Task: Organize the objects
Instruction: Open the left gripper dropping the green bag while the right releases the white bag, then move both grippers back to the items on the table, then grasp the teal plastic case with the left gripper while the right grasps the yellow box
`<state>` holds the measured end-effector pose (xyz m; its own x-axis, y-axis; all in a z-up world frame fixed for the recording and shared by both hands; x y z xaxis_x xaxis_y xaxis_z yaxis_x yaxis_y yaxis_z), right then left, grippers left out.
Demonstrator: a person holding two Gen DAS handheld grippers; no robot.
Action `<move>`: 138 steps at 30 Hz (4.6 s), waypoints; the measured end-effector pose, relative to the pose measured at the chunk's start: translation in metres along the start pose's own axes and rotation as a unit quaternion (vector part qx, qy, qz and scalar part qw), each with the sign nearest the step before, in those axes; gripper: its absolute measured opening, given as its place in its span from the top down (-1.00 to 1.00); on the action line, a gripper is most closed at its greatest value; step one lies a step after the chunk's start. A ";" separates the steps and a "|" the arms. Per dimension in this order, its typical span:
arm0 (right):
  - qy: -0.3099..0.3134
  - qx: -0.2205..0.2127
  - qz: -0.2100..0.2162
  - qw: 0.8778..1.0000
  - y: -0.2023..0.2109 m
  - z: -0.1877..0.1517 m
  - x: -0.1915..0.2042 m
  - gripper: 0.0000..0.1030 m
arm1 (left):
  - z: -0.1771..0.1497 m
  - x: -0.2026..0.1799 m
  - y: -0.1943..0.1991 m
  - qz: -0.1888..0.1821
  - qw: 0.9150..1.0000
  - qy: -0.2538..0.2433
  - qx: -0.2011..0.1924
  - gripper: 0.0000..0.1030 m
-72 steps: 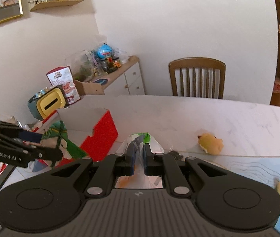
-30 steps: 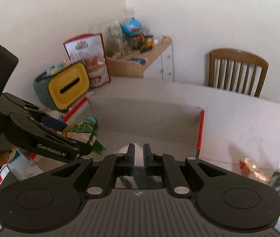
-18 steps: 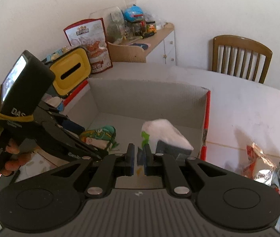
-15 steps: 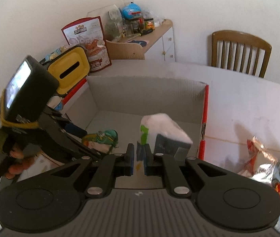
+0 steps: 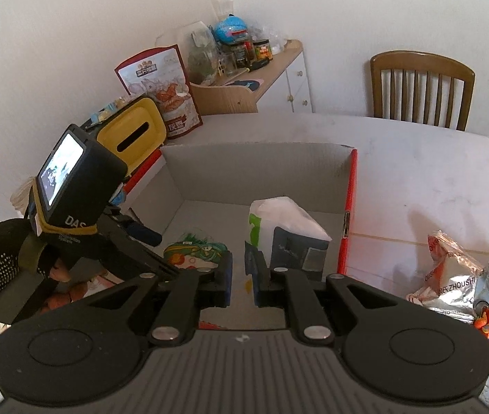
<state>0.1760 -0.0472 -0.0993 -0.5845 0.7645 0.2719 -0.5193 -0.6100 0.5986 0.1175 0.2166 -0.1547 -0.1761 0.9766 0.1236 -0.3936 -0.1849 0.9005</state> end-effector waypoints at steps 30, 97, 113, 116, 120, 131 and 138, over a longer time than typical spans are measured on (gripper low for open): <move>0.003 -0.072 0.007 0.997 0.113 -0.003 -0.032 0.37 | -0.008 -0.075 0.136 -0.039 0.981 0.045 -0.183 -0.77; -0.022 0.022 -0.133 0.991 0.123 -0.080 -0.295 -0.58 | -0.084 -0.346 0.038 -0.133 0.963 -0.168 -0.164 -0.93; -0.020 0.060 -0.132 0.989 0.086 -0.084 -0.304 -0.17 | -0.105 -0.359 0.027 -0.126 0.962 -0.182 -0.160 -0.33; -0.022 0.064 -0.132 0.989 0.081 -0.085 -0.306 -0.05 | -0.106 -0.359 0.028 -0.125 0.962 -0.181 -0.163 -0.20; -0.018 0.069 -0.134 0.988 0.076 -0.086 -0.306 0.10 | -0.105 -0.360 0.029 -0.128 0.962 -0.179 -0.164 0.11; -0.015 0.070 -0.137 0.988 0.072 -0.086 -0.305 0.43 | -0.104 -0.355 0.030 -0.135 0.966 -0.151 -0.158 0.27; -0.027 0.062 -0.138 0.988 0.081 -0.084 -0.305 0.45 | -0.097 -0.344 0.033 -0.142 0.970 -0.124 -0.155 0.27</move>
<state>0.2598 -0.3469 -0.1969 -0.3953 0.9104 0.1221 -0.5718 -0.3479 0.7430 0.0773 -0.1366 -0.2080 0.1862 0.9823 0.0201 -0.6537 0.1086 0.7489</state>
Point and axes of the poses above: each gripper's, at about its wrist camera, not at the fingertips, and y roughly against the way its jaws point, x to its left, z to its top, the point moved 4 cm from there along -y, roughly the way its jaws point, and after that the axes turned 5 degrees about -x, right-handed, at the moved point
